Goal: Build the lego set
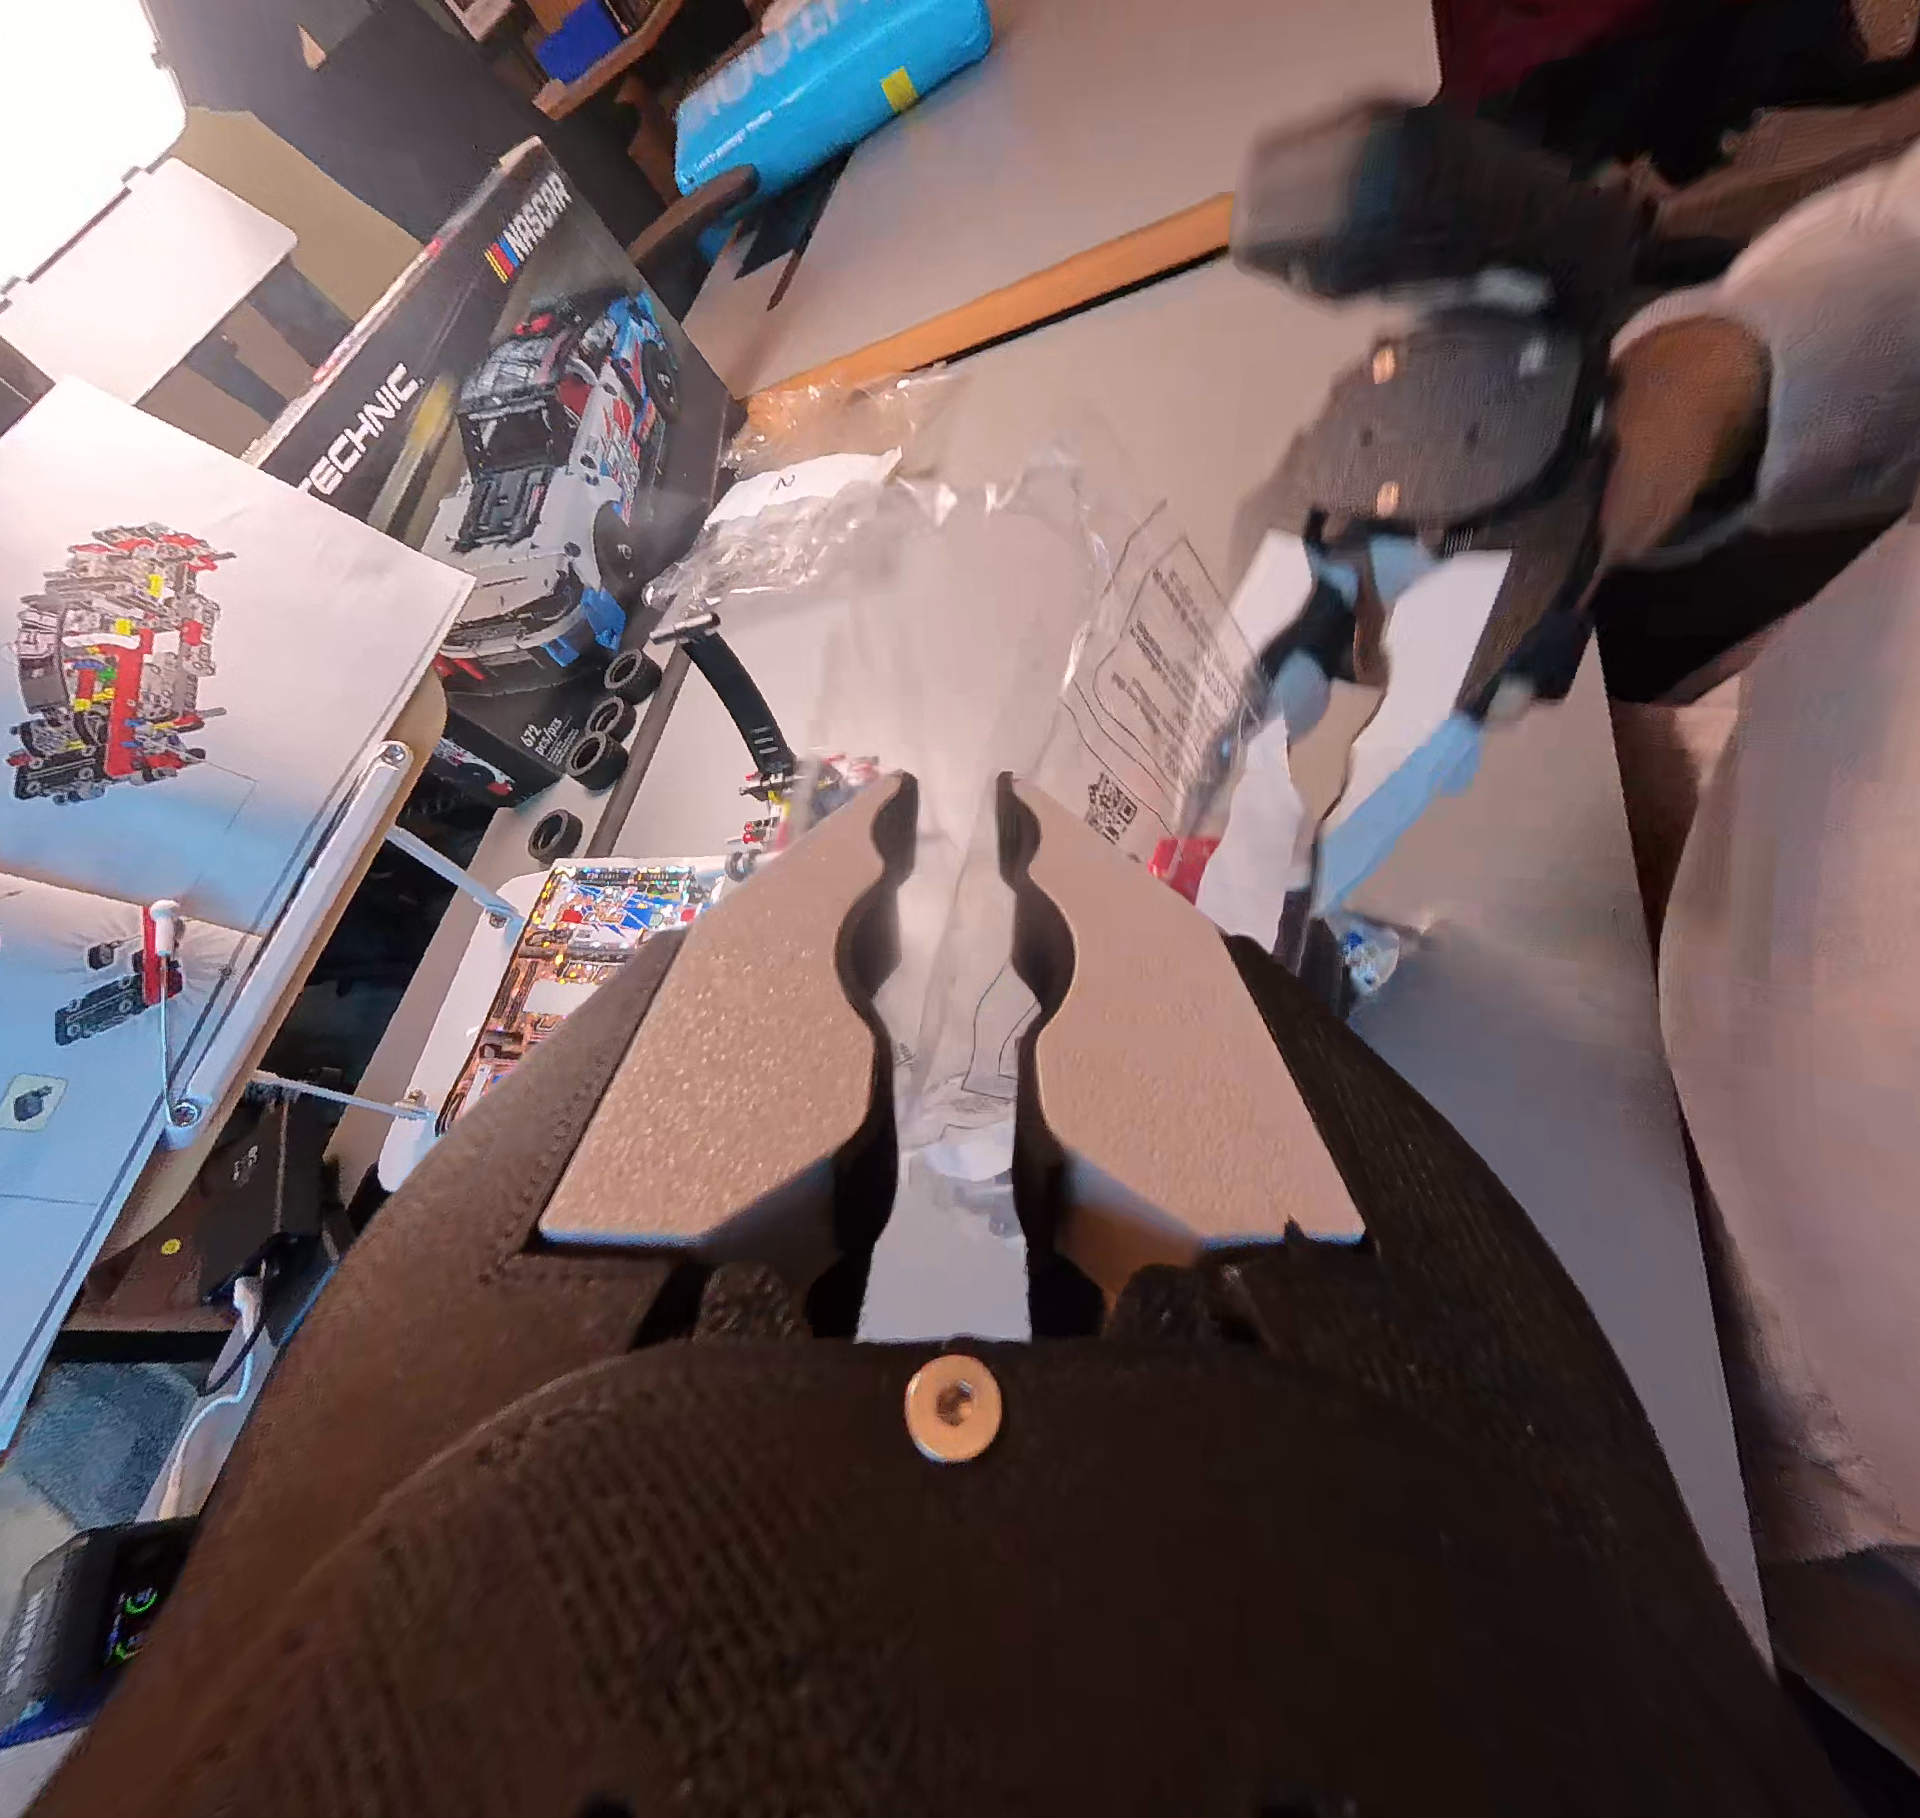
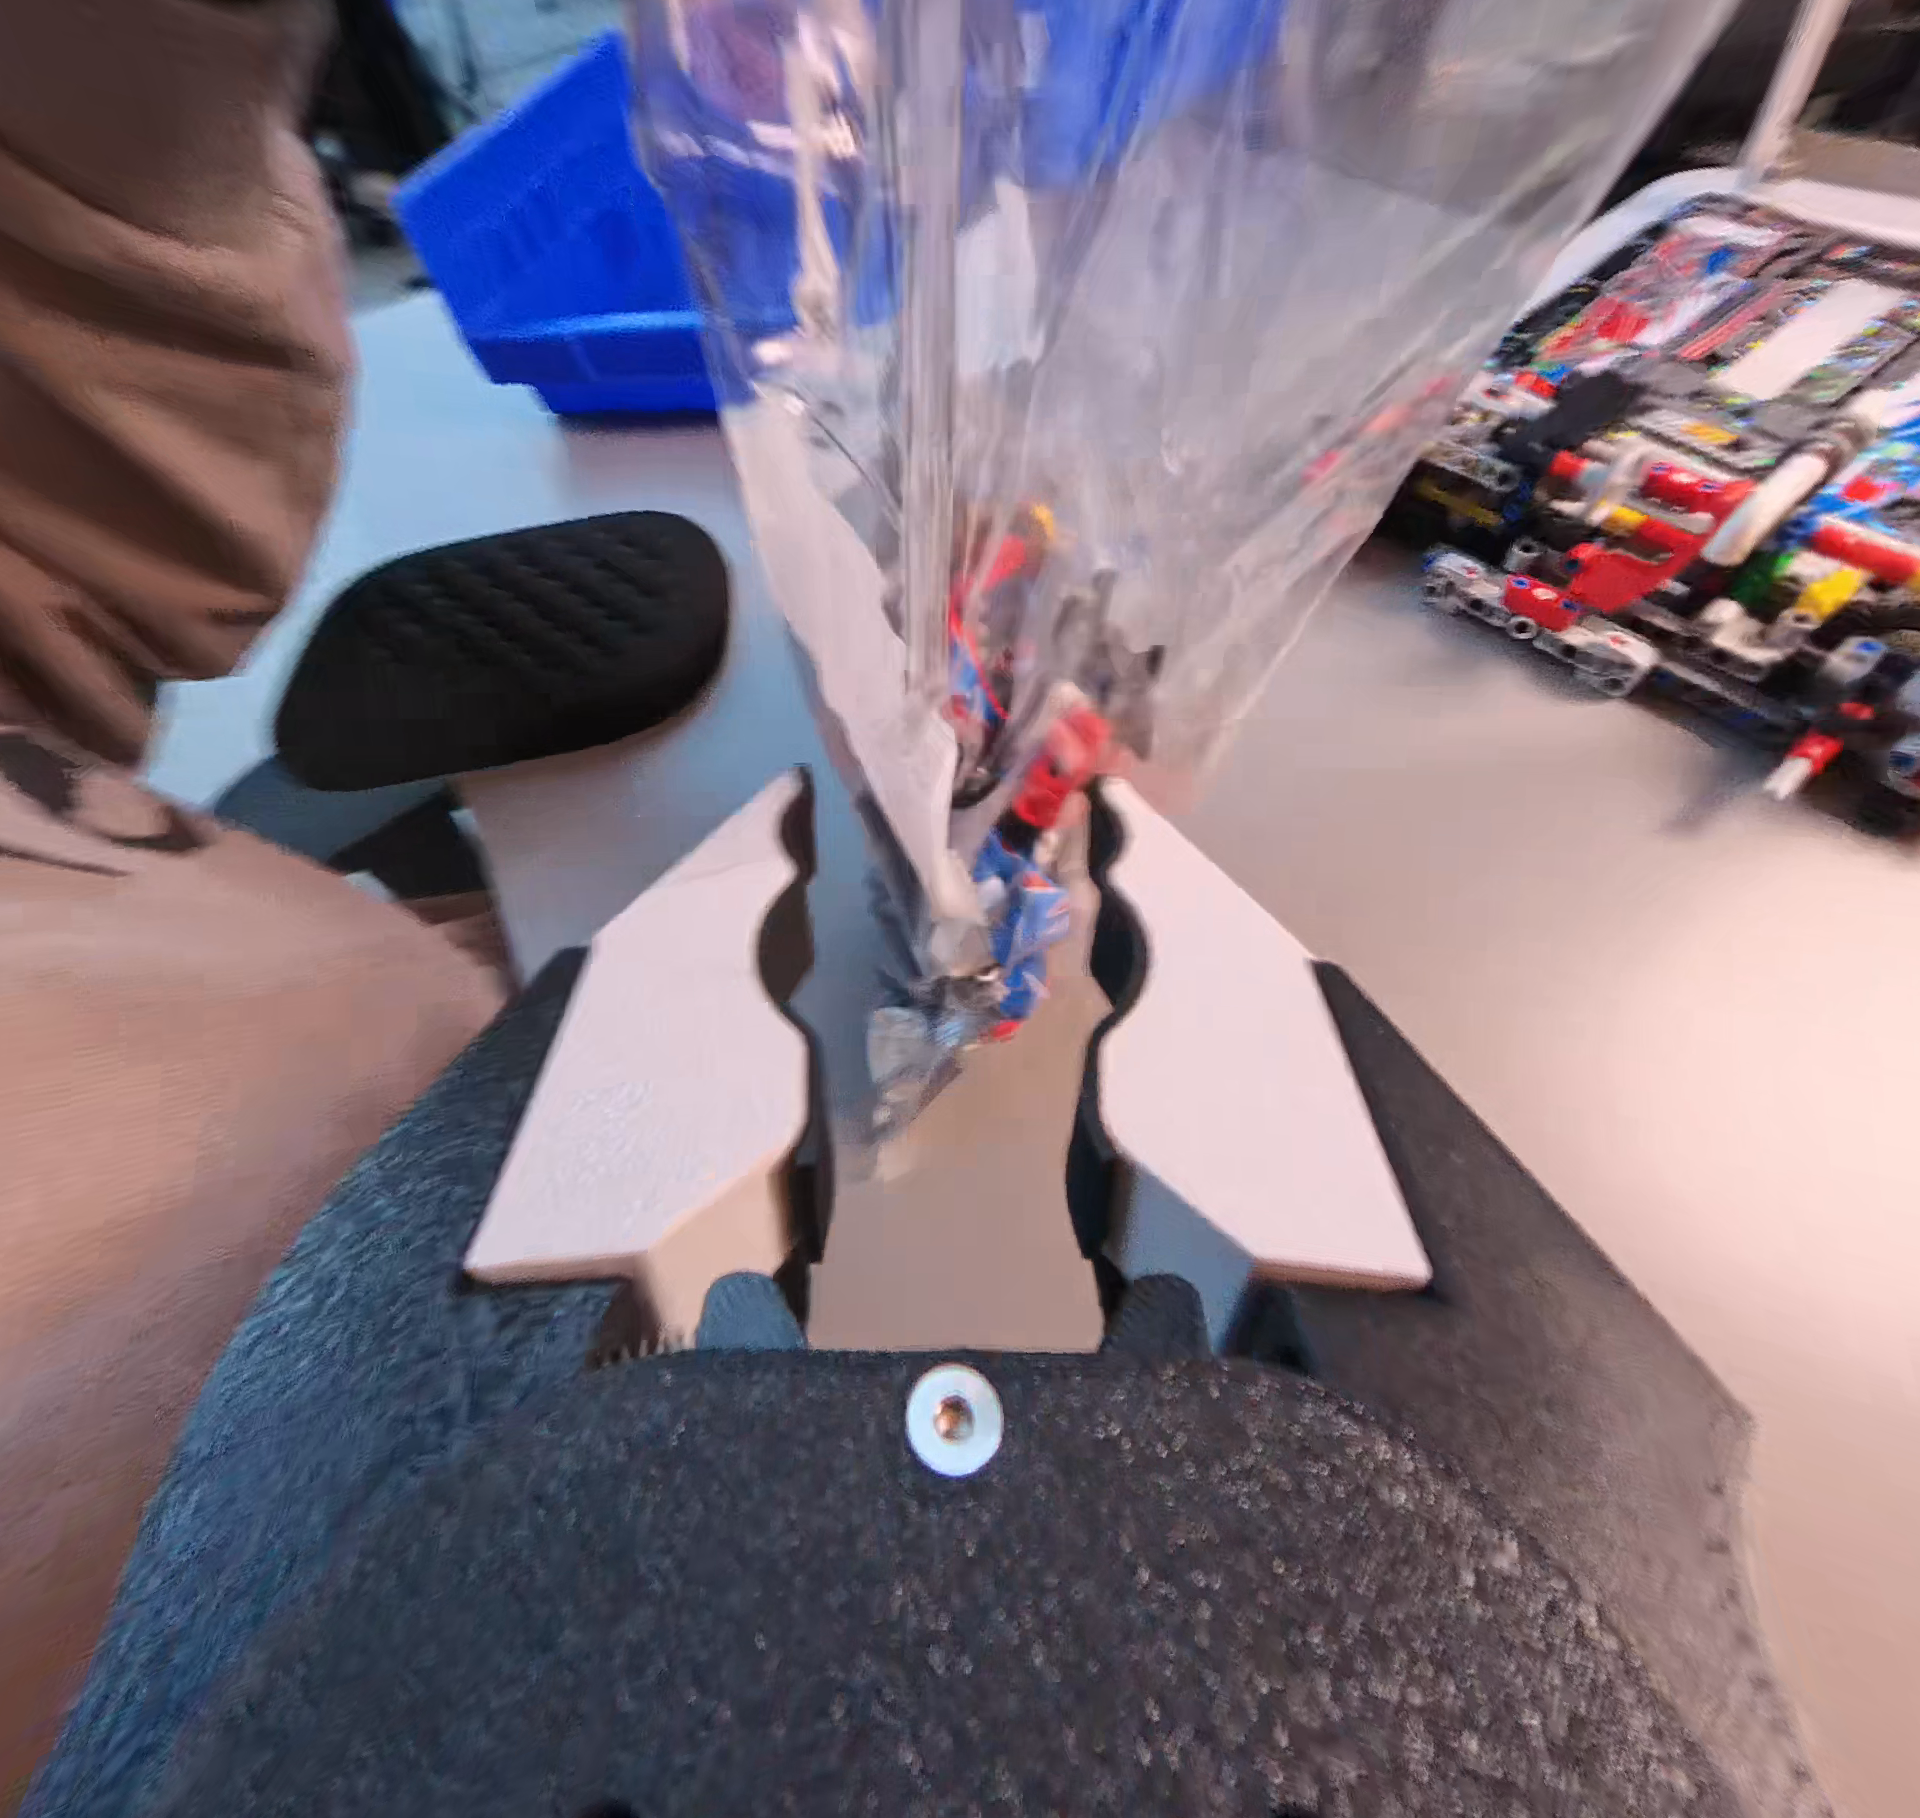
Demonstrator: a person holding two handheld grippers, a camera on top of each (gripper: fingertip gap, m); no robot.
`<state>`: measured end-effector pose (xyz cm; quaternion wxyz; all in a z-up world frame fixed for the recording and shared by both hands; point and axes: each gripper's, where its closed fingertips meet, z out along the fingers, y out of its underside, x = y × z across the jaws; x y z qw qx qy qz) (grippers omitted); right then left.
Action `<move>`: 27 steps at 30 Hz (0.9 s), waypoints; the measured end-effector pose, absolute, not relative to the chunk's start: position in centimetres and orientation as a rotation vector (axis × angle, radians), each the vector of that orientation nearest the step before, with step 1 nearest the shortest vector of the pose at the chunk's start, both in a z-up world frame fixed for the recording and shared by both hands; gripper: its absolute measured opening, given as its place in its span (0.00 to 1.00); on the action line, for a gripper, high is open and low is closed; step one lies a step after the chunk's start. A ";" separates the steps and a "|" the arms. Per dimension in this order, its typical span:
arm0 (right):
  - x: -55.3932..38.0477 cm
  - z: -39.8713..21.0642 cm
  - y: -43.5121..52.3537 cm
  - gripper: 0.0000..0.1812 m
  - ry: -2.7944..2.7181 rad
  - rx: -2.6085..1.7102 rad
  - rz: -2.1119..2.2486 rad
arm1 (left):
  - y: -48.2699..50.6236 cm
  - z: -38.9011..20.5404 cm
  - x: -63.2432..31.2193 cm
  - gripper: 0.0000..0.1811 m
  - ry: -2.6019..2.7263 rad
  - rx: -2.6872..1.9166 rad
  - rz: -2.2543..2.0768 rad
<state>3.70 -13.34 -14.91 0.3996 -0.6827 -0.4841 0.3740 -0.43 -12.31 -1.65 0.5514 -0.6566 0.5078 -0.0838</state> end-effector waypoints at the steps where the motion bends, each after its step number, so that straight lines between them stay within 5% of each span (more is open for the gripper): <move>1: 3.3 -15.7 -12.5 0.15 -1.196 -1.705 0.891 | -12.3 -0.8 -0.7 0.11 1.165 -1.538 -0.210; 6: 3.4 -16.2 -10.6 0.00 -1.238 -1.672 0.887 | -13.4 1.0 -8.2 0.24 0.894 -1.598 -0.270; 14: 5.2 -15.5 -9.4 0.00 -1.369 -1.608 0.841 | -16.5 -17.4 -25.9 0.40 0.682 -2.440 0.069; 16: 5.5 -15.5 -9.0 0.00 -1.359 -1.624 0.852 | -16.7 -20.9 -27.6 0.38 0.728 -2.559 0.156; 20: 7.0 -15.6 -8.9 0.00 -1.375 -1.613 0.824 | -15.1 -23.1 -28.6 0.12 0.742 -2.600 0.278; 27: 10.7 -15.1 -8.8 0.00 -1.400 -1.582 0.811 | -11.1 -22.9 -18.7 0.14 0.839 -2.484 0.191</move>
